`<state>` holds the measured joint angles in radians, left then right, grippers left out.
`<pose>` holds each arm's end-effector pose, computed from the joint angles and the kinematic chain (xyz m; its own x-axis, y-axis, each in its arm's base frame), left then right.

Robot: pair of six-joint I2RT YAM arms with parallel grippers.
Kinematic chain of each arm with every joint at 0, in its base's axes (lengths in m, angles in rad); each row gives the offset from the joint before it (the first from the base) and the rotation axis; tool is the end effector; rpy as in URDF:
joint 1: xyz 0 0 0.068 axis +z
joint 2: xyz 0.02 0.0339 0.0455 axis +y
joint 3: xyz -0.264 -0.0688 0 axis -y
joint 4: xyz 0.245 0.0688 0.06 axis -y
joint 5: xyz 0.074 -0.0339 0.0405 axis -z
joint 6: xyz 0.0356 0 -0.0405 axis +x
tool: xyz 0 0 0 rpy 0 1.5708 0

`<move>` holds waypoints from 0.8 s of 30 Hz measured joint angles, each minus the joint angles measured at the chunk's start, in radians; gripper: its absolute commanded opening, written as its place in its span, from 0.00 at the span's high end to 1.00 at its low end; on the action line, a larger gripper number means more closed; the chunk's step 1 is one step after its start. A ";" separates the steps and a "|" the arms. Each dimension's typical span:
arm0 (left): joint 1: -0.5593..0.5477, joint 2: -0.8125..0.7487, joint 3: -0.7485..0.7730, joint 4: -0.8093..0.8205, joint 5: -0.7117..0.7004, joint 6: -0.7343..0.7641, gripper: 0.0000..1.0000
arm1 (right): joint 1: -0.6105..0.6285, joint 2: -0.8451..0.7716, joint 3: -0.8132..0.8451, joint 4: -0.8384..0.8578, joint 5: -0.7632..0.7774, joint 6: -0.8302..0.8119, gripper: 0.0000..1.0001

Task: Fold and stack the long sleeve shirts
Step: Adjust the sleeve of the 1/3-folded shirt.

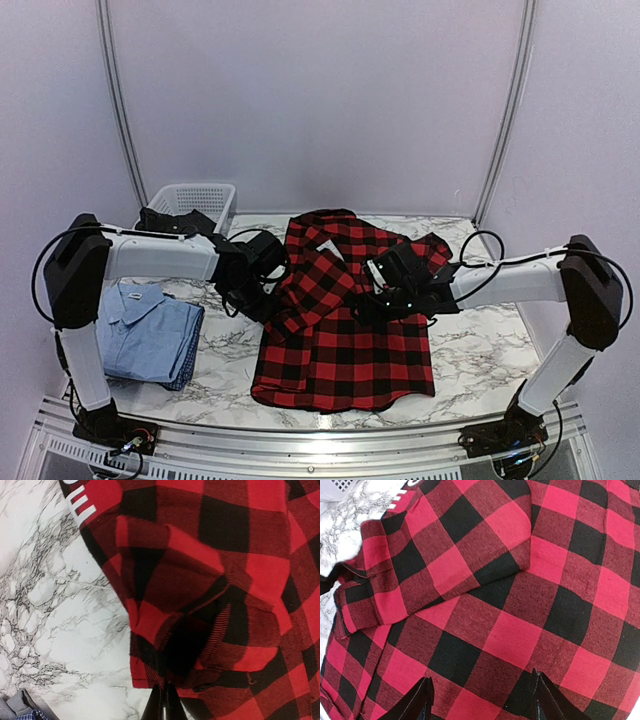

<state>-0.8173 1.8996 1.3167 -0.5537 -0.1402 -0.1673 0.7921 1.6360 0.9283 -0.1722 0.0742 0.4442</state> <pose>0.2696 -0.2801 0.1795 -0.7256 0.5324 -0.4359 0.5690 0.8205 0.0550 0.2352 0.2346 0.1789 -0.7796 -0.1799 -0.5999 -0.3784 0.8986 0.2223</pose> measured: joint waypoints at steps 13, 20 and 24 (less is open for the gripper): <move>-0.037 0.000 0.213 -0.220 0.188 -0.074 1.00 | 0.000 -0.002 -0.009 -0.002 0.025 -0.006 0.39; -0.037 -0.005 0.241 -0.284 0.335 -0.185 1.00 | -0.004 -0.016 -0.009 0.000 0.023 -0.011 0.39; -0.037 -0.024 0.266 -0.291 0.408 -0.241 1.00 | -0.006 -0.016 -0.009 0.003 0.017 -0.011 0.39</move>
<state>-0.8547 1.8755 1.5826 -0.8444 0.2676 -0.4088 0.7856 1.6196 0.9195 -0.1696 0.0910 0.4332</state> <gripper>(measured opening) 0.006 0.612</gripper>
